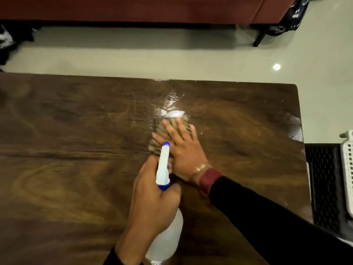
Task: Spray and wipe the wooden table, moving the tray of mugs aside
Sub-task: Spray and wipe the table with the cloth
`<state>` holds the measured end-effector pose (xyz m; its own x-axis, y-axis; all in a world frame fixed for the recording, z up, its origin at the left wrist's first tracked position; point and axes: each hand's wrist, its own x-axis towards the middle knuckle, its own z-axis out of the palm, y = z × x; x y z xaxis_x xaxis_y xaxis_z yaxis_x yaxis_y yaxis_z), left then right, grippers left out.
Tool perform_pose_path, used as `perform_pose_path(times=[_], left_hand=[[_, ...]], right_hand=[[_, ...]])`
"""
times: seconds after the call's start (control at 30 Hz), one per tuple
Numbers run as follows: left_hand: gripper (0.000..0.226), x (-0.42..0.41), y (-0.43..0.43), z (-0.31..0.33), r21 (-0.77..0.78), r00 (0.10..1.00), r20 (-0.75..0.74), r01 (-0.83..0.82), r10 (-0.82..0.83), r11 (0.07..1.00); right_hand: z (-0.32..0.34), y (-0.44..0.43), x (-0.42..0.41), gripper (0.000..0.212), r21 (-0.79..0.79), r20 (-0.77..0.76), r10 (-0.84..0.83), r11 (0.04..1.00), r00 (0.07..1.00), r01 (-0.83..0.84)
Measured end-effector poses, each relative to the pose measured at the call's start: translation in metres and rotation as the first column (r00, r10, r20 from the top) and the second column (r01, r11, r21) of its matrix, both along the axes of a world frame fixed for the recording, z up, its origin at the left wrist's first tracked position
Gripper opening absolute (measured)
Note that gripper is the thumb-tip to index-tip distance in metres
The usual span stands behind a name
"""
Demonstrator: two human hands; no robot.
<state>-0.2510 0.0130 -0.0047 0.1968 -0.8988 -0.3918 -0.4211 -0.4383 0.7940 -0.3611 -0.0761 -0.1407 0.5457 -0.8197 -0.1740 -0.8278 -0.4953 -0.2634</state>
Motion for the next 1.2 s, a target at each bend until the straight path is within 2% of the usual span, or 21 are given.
perform_pose_path(times=[0.07,0.17,0.27,0.33,0.37,0.43,0.5,0.57,0.63,0.67,0.73,0.77,0.83,0.9,0.97,1.0,1.07,1.13,1.2], left_hand=[[0.03,0.008,0.0,0.002,-0.015,1.0,-0.009,-0.014,0.013,1.0],[0.032,0.017,0.012,0.0,-0.012,1.0,-0.006,-0.006,0.006,1.0],[0.035,0.019,0.033,-0.006,0.032,1.0,0.001,0.006,-0.006,0.999],[0.041,0.016,0.047,-0.011,0.027,1.0,0.026,-0.005,0.004,1.0],[0.045,0.014,0.054,-0.013,-0.003,0.999,0.047,-0.023,0.023,1.0],[0.051,0.012,0.063,-0.013,-0.052,0.993,0.092,-0.063,0.068,0.997],[0.056,0.015,0.073,-0.01,0.018,0.997,0.047,-0.07,0.069,0.997],[0.044,0.02,0.083,-0.008,0.072,0.999,-0.007,-0.043,0.043,0.997],[0.034,0.029,0.091,-0.006,0.049,1.0,-0.001,-0.017,0.018,0.999],[0.036,0.033,0.095,-0.007,0.047,1.0,0.008,0.005,-0.006,0.999],[0.044,0.039,0.106,-0.012,0.084,0.998,0.018,0.056,-0.058,0.995],[0.046,0.041,0.113,-0.011,0.106,0.998,0.006,0.06,-0.061,0.993],[0.04,0.043,0.127,-0.008,0.112,0.999,-0.013,0.048,-0.047,0.993],[0.035,0.042,0.141,-0.005,0.086,0.999,-0.013,0.049,-0.048,0.995],[0.036,0.043,0.156,-0.007,0.053,0.998,0.005,0.065,-0.065,0.996],[0.038,0.042,0.162,-0.008,0.039,0.997,0.009,0.071,-0.071,0.997],[0.04,0.042,0.172,-0.005,0.039,0.998,-0.003,0.065,-0.065,0.997],[0.032,0.042,0.178,-0.004,0.039,0.997,-0.01,0.076,-0.075,0.996],[0.027,0.044,0.187,-0.001,0.045,0.993,0.008,0.115,-0.116,0.992]], right_hand=[[-0.003,0.02,-0.043,0.083,0.004,0.024,-0.032,0.999,0.999,0.032],[-0.002,-0.016,-0.093,0.079,0.017,-0.014,-0.235,0.972,0.972,0.235],[0.003,-0.091,-0.077,0.073,0.01,-0.071,-0.464,0.885,0.883,0.466],[0.002,-0.122,-0.034,0.071,0.02,-0.065,-0.518,0.854,0.853,0.521],[0.002,-0.126,-0.008,0.07,0.017,-0.062,-0.497,0.867,0.866,0.499],[0.003,-0.106,0.036,0.072,0.005,-0.055,-0.344,0.939,0.937,0.345],[0.001,-0.049,0.059,0.078,-0.01,-0.039,-0.139,0.99,0.99,0.139],[0.001,0.028,0.053,0.081,-0.009,-0.015,0.022,1.0,1.0,-0.022],[-0.001,0.093,0.017,0.079,0.001,0.006,0.102,0.995,0.995,-0.102],[-0.002,0.109,-0.008,0.08,0.012,0.0,0.131,0.991,0.991,-0.131],[0.0,0.103,-0.061,0.087,0.006,-0.026,0.123,0.992,0.992,-0.123],[0.002,0.086,-0.081,0.09,0.01,-0.054,0.06,0.998,0.997,-0.059],[0.004,0.035,-0.104,0.088,0.012,-0.101,-0.164,0.986,0.981,0.166],[0.006,-0.018,-0.098,0.077,0.006,-0.115,-0.391,0.919,0.913,0.395],[0.005,-0.041,-0.065,0.07,0.001,-0.122,-0.513,0.856,0.85,0.517],[0.005,-0.04,-0.043,0.07,-0.01,-0.115,-0.51,0.858,0.852,0.513],[0.003,-0.009,-0.001,0.074,-0.041,-0.076,-0.386,0.922,0.919,0.384],[0.0,0.055,0.026,0.078,-0.063,-0.031,-0.195,0.979,0.98,0.192],[-0.002,0.145,0.039,0.078,-0.059,0.005,-0.058,0.997,0.998,0.058]])
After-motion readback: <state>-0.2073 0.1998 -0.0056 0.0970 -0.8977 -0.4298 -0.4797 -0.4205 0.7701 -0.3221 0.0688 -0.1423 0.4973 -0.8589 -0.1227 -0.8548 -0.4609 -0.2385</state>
